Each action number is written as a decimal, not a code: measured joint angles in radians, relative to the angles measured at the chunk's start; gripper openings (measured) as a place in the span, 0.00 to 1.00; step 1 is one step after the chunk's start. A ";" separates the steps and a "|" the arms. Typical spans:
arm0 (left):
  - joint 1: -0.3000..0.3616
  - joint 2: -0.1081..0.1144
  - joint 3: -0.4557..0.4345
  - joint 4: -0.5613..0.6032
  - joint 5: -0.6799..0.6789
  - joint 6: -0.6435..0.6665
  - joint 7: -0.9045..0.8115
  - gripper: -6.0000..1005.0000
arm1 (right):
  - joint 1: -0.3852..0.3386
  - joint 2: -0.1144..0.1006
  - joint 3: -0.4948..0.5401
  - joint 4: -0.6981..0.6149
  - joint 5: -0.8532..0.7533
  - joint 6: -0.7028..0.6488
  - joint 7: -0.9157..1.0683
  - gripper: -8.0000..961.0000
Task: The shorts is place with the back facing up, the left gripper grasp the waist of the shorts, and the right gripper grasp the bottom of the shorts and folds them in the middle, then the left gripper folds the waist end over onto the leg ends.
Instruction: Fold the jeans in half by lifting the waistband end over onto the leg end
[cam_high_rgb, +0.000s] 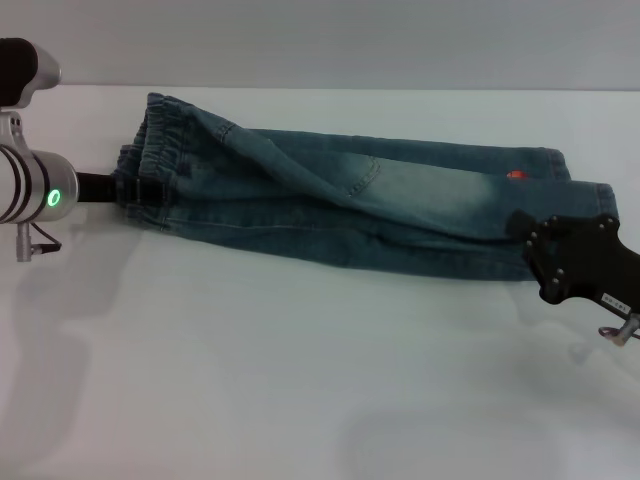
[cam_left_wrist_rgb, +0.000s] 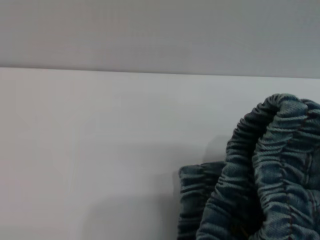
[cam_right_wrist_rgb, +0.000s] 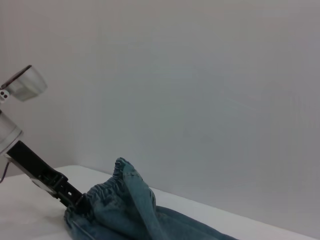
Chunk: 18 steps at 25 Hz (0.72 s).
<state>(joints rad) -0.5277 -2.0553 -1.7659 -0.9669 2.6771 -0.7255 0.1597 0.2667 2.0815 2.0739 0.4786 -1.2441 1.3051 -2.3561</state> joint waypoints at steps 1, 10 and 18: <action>0.000 -0.001 0.000 0.000 -0.003 -0.001 0.000 0.82 | 0.000 0.000 0.000 0.000 0.000 0.002 0.000 0.01; 0.014 -0.004 0.067 -0.003 -0.009 0.064 0.000 0.81 | -0.013 -0.001 0.001 0.006 0.007 0.030 0.002 0.01; 0.019 -0.005 0.094 -0.009 -0.011 0.079 -0.004 0.56 | -0.026 -0.002 0.009 0.017 0.008 0.044 0.013 0.01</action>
<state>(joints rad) -0.5084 -2.0601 -1.6723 -0.9758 2.6660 -0.6461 0.1556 0.2403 2.0800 2.0833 0.4953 -1.2363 1.3493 -2.3427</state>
